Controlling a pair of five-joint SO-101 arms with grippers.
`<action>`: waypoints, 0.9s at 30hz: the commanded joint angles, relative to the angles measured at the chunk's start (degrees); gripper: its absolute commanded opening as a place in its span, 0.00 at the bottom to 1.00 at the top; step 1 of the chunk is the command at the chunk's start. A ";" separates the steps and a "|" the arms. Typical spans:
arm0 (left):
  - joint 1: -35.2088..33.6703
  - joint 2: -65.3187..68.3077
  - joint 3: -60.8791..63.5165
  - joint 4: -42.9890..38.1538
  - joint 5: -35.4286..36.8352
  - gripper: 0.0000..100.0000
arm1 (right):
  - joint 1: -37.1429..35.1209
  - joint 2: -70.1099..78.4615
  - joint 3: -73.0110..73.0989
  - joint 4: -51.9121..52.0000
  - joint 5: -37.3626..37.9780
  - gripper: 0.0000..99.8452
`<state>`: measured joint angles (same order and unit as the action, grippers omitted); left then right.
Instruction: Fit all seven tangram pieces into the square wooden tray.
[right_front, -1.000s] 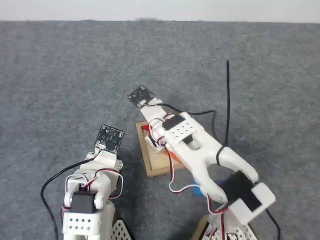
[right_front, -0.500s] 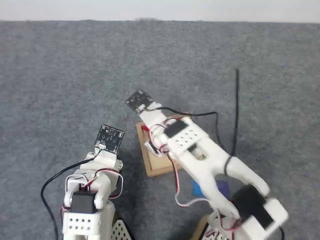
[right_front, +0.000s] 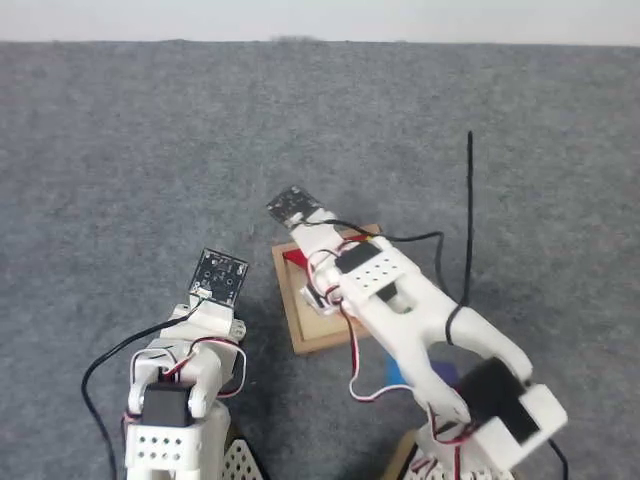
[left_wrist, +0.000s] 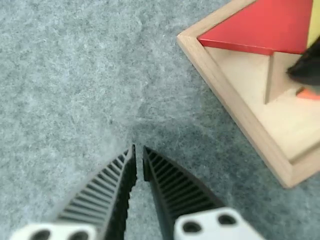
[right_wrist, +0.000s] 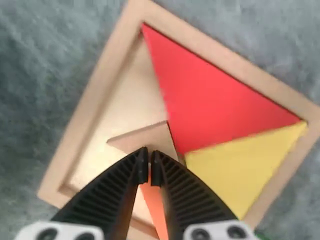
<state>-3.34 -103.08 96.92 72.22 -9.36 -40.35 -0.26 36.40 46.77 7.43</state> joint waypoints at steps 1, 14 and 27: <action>-0.35 -0.97 -0.57 0.18 -0.44 0.02 | -3.38 3.03 -4.13 -1.19 -0.09 0.03; -0.35 -0.97 -0.57 0.18 -0.44 0.02 | -4.88 -11.12 0.70 -1.63 -0.09 0.13; -0.35 -0.97 -0.57 0.18 -0.44 0.02 | -0.40 -1.89 -3.60 -1.36 23.03 0.24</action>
<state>-3.34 -103.08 96.92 72.22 -9.36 -41.32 -2.73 36.75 46.59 24.40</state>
